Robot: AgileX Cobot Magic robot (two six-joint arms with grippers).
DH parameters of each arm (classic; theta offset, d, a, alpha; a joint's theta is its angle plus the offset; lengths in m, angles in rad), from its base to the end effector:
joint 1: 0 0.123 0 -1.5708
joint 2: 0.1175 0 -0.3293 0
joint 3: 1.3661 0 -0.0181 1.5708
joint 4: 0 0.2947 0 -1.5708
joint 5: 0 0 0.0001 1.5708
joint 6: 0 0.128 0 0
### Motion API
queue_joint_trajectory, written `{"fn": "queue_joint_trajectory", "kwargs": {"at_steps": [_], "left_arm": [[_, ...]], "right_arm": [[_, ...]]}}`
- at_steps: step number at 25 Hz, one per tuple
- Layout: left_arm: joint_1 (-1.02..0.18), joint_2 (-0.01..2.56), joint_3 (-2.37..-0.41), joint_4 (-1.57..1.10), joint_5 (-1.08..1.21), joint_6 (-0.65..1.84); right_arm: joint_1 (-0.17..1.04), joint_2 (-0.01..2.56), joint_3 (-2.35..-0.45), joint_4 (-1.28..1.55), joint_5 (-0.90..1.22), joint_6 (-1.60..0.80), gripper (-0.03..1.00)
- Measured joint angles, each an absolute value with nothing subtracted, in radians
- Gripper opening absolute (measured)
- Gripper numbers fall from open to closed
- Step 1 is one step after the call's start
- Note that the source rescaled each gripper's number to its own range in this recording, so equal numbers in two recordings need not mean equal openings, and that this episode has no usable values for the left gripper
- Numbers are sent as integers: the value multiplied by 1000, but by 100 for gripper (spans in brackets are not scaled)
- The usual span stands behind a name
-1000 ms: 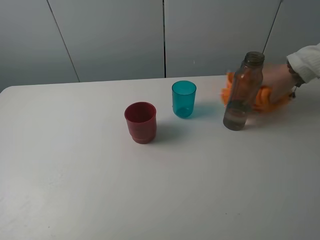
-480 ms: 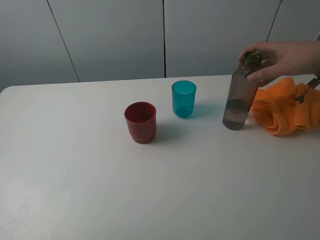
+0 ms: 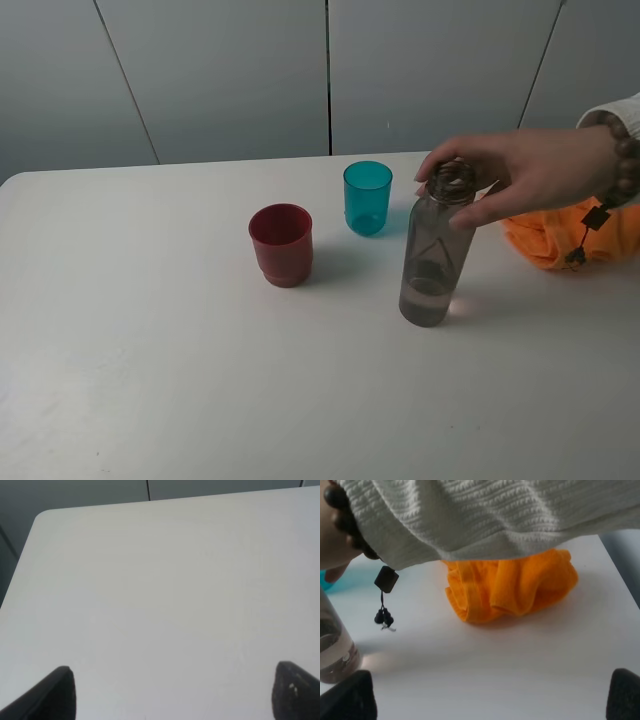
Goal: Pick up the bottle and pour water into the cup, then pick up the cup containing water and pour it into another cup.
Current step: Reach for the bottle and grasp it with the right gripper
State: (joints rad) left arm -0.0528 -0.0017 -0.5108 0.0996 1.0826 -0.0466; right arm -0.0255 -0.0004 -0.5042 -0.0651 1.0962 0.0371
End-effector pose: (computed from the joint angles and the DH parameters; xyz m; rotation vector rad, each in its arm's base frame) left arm 0.0195 0.0102 0.2833 -0.0003 2.0501 0.0575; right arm 0.0191 -0.0079 0.2791 0.0695 2.0730 -0.0712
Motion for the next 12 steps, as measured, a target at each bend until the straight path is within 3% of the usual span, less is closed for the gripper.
{"fn": "queue_joint_trajectory", "kwargs": {"at_steps": [12], "left_arm": [[-53,-2,-511,100,1083,-47]], "right_arm": [[-25,0,-504,-65,1096,37,100]]}}
